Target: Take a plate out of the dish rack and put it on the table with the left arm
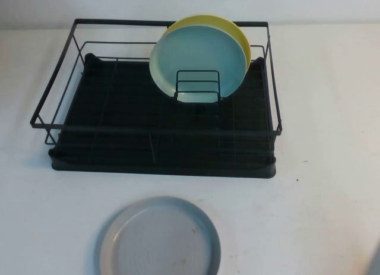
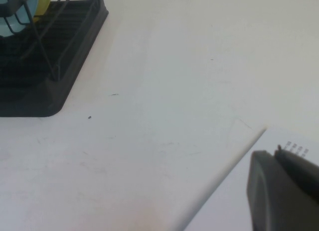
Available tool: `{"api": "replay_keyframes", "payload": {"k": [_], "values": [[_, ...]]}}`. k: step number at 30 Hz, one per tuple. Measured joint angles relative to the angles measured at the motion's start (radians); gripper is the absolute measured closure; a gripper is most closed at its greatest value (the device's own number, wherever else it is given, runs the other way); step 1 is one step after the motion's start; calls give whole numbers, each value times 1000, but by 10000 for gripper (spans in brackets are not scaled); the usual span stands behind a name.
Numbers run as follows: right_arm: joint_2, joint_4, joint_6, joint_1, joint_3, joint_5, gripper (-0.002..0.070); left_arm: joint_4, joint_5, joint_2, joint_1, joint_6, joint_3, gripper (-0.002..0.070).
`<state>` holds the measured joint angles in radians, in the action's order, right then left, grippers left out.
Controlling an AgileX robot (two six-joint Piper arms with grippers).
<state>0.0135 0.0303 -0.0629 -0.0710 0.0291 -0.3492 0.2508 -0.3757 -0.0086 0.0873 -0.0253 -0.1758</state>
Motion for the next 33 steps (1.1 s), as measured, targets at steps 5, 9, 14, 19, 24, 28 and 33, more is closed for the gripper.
{"api": "replay_keyframes", "payload": {"k": [5,9,14,19,24,28,33], "values": [[0,0,0,0,0,0,696,-145,111,-2,0,60,123,678],[0,0,0,0,0,0,696,-180,149,-2,7,67,195,678],[0,0,0,0,0,0,696,-182,87,-2,45,7,200,678],[0,0,0,0,0,0,696,-190,35,-2,118,-94,200,678],[0,0,0,0,0,0,696,-190,34,-2,126,-91,200,678],[0,0,0,0,0,0,696,-190,34,-2,126,-90,200,678],[0,0,0,0,0,0,696,-190,33,-2,126,-89,200,678]]}}
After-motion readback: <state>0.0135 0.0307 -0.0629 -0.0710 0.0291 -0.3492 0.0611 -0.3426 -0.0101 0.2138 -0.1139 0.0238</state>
